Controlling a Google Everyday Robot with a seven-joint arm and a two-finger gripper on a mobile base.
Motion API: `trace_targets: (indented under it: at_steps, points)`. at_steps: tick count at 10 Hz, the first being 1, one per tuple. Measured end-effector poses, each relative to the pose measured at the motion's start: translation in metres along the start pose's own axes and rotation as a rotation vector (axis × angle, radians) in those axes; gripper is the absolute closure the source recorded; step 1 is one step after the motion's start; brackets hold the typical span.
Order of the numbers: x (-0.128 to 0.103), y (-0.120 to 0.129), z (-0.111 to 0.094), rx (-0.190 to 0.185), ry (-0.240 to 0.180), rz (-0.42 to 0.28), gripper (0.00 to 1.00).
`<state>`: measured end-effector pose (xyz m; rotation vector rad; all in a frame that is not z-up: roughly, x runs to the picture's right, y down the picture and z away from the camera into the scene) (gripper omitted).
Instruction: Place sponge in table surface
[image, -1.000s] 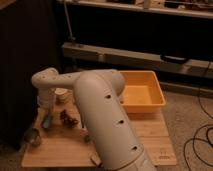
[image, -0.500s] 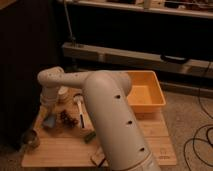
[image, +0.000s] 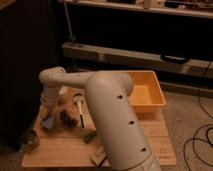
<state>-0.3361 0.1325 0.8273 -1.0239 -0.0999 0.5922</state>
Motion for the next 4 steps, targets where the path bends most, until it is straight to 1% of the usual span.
trace_targets:
  at_steps: [1,2,4]
  points:
    - [-0.0007,0.0005,0.0001,-0.002,0.002,0.002,0.2]
    - [-0.0013,0.0045,0.0016,-0.012,0.017,0.002,0.2]
    - [-0.0019,0.0069,-0.0032,-0.056,0.0,-0.005,0.2]
